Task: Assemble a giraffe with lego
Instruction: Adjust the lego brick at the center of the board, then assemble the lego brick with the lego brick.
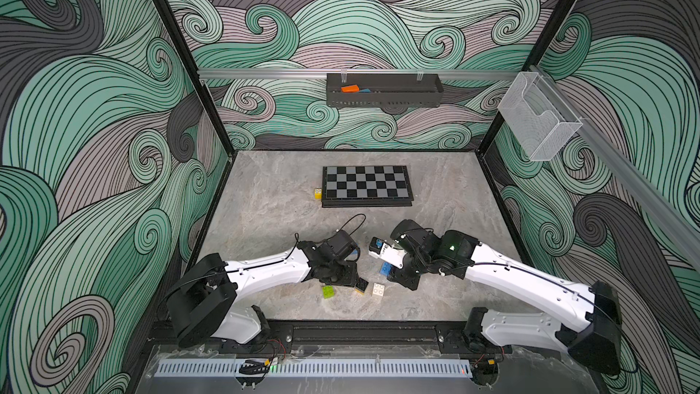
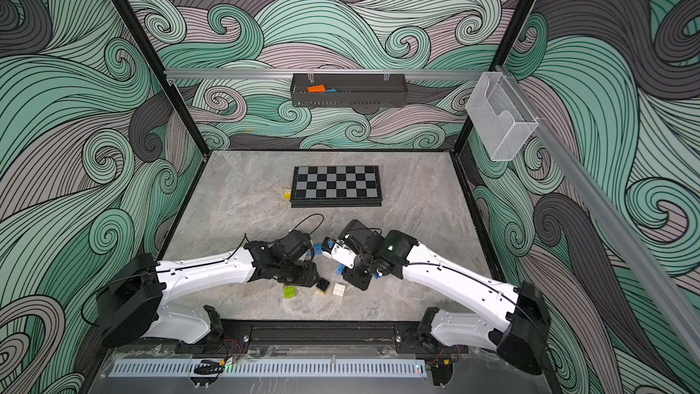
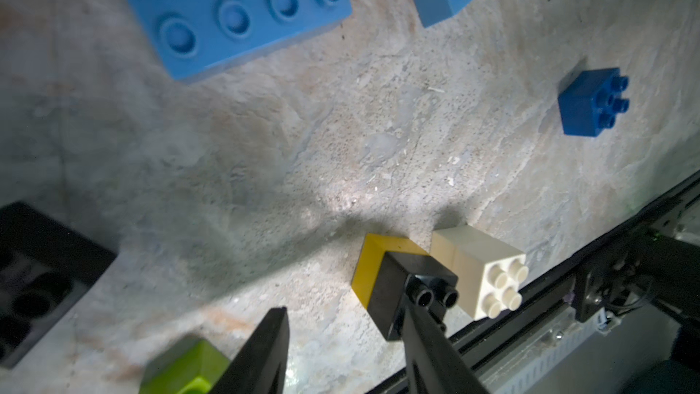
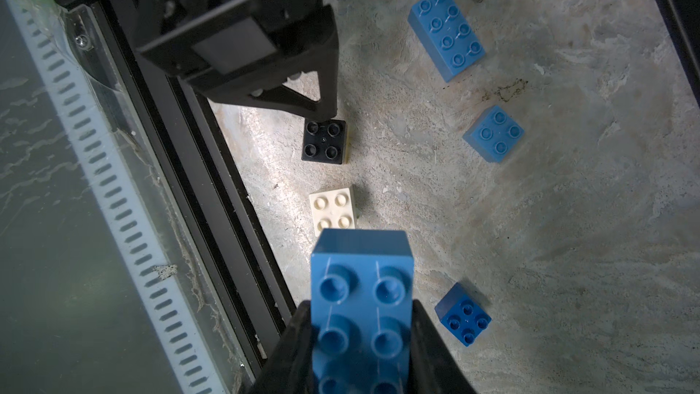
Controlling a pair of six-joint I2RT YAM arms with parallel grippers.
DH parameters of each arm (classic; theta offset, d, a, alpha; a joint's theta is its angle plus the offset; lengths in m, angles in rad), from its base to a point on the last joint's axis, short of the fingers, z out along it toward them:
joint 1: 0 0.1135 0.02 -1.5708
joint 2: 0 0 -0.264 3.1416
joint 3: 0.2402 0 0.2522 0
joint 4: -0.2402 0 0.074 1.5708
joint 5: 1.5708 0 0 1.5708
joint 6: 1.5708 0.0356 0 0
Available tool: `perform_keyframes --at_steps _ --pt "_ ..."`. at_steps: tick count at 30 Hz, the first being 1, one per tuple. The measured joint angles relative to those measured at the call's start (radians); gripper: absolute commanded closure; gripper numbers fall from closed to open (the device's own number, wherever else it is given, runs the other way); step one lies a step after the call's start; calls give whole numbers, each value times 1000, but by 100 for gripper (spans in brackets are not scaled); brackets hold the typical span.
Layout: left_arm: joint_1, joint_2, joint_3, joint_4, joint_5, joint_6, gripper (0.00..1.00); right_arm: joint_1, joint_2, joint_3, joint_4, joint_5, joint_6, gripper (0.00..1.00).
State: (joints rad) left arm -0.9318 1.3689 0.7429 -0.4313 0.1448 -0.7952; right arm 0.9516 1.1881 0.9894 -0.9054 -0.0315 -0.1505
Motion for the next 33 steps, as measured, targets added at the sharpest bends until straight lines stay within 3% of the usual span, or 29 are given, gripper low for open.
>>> perform_keyframes --at_steps 2,5,6,20,33 --pt "2 -44 0 -24 -23 -5 35 3 0 0 2 -5 5 75" --pt "11 -127 -2 -57 -60 -13 3 21 11 0 10 -8 19 75" --pt "15 -158 -4 -69 -74 -14 1 35 24 2 16 -7 27 75" --pt "44 -472 -113 -211 -287 -26 1 106 218 18 150 23 171 75" --pt "53 -550 -183 -268 -241 -8 1 145 317 11 217 21 193 76"
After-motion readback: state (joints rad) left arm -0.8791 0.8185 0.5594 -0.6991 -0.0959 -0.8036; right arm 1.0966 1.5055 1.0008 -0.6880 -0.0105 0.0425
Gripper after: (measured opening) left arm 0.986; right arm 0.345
